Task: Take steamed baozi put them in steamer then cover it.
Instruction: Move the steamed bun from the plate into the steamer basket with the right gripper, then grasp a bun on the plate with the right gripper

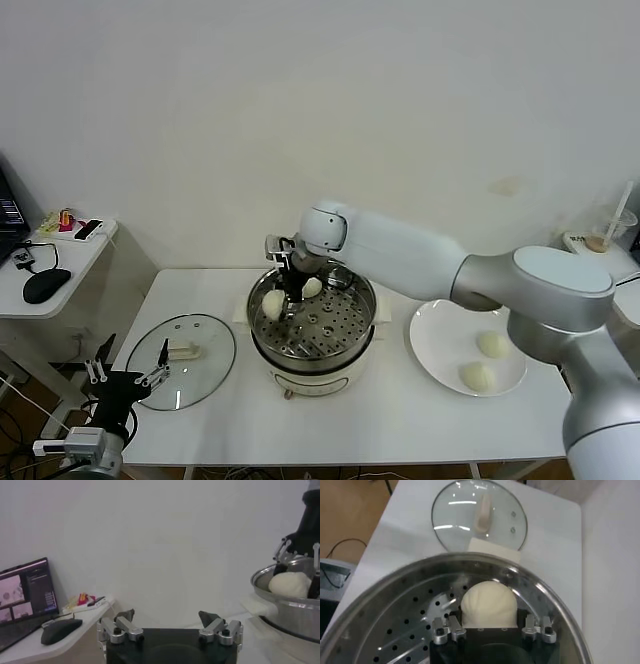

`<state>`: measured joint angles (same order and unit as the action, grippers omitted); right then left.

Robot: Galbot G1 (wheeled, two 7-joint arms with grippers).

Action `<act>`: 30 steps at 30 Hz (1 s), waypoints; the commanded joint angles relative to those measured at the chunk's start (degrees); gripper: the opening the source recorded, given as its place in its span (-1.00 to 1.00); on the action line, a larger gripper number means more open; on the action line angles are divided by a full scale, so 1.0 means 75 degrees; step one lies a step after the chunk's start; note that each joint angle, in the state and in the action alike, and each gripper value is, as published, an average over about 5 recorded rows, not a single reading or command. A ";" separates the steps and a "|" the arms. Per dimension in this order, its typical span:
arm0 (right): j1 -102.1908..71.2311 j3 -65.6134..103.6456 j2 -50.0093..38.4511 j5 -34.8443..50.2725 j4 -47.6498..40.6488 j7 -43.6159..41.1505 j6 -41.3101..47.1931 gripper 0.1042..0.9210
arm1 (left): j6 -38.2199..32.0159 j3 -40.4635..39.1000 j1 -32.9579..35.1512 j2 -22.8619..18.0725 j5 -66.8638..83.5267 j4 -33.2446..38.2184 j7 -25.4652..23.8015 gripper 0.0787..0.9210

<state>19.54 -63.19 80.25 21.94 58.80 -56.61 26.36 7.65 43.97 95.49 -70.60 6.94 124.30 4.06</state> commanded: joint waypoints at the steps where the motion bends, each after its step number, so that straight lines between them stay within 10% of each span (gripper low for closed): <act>1: -0.0051 -0.0033 0.0110 -0.0297 -0.0171 -0.0069 -0.0077 0.65 | 0.0004 -0.0012 0.0000 0.0002 0.0003 0.0004 -0.0002 0.77; 14: 0.1200 -0.0094 -0.1190 -0.0795 0.0935 -0.0607 -0.0819 0.76 | 0.0014 -0.0020 -0.0016 0.0034 0.0003 0.0034 -0.0007 0.77; 30: 0.1959 -0.0132 -0.5664 -0.2041 0.3961 -0.1319 -0.1665 0.76 | 0.0027 -0.0118 -0.0022 0.0076 0.0084 0.0082 -0.0018 0.77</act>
<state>31.88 -64.47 57.40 12.62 76.02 -64.19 17.26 7.86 43.11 95.30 -69.99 7.52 124.92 3.94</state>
